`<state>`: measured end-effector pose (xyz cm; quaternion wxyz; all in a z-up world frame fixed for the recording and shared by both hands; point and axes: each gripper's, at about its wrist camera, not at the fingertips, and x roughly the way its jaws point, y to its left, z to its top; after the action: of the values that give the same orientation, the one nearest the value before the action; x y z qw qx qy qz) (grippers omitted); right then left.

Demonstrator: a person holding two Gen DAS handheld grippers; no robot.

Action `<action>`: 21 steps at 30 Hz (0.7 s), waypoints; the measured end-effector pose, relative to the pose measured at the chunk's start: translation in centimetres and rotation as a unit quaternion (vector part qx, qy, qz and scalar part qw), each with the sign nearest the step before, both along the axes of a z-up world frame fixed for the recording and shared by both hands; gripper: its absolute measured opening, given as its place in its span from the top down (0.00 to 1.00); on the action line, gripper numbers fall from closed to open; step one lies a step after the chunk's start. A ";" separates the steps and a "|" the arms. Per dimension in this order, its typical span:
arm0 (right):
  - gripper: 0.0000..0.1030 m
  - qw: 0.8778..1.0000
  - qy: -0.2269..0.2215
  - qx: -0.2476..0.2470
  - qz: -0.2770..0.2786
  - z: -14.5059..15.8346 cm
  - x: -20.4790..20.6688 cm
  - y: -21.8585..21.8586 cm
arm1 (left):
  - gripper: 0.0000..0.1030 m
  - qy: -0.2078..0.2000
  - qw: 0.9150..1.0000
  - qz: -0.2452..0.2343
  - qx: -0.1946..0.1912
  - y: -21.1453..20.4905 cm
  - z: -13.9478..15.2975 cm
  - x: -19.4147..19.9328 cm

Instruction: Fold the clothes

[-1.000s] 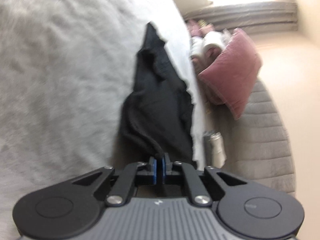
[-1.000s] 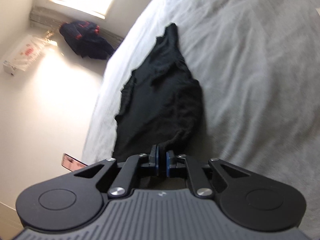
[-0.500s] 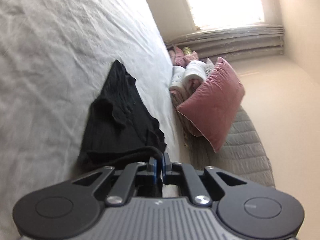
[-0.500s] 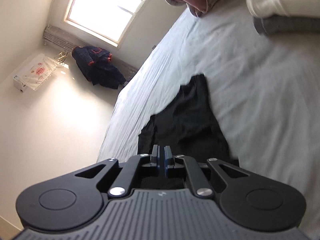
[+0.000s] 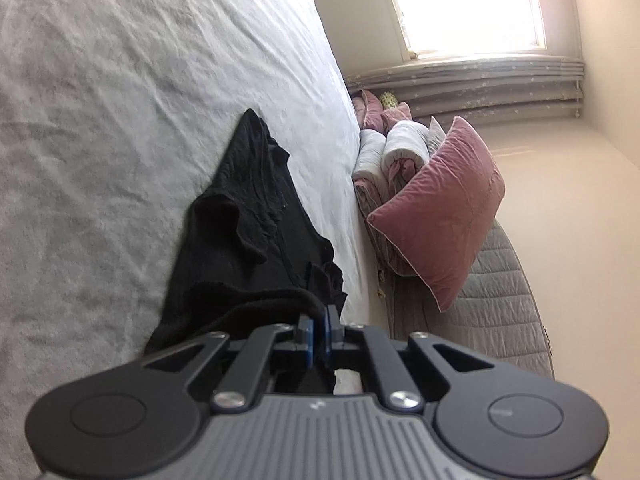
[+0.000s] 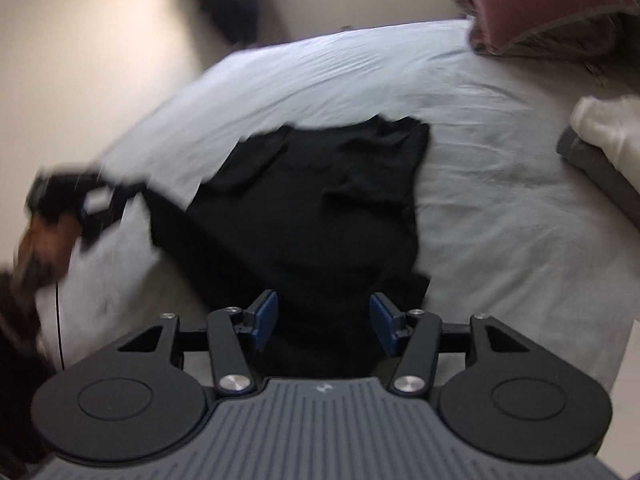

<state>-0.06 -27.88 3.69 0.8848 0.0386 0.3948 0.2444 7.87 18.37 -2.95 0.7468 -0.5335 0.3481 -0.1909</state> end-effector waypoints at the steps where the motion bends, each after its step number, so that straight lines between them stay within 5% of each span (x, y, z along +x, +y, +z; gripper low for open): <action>1: 0.46 1.000 -0.006 -0.019 0.006 -0.3 -1.0 0.6 | 0.95 -0.002 1.000 -0.002 0.001 0.0 0.1 -0.1; 10: 0.49 0.970 -0.071 -0.197 0.125 -4.2 -5.6 7.3 | 0.95 -0.011 1.000 -0.012 0.005 -0.6 0.1 -1.0; 15: 0.67 0.953 -0.068 -0.263 0.136 -7.0 -3.6 8.5 | 0.96 -0.010 1.000 -0.007 0.014 -0.3 -0.1 -1.6; 17: 0.97 0.955 -0.055 -0.269 0.117 -7.1 -2.9 8.3 | 0.95 -0.006 1.000 0.001 0.010 0.1 -0.2 -1.8; 21: 0.98 0.962 -0.073 -0.252 0.074 -4.8 -2.2 7.3 | 0.96 -0.011 1.000 0.005 0.003 0.6 0.2 -2.2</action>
<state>-2.31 -20.60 -1.07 0.8716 -0.2331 0.3801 0.2036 5.66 18.93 -2.70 0.7528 -0.5312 0.3380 -0.1921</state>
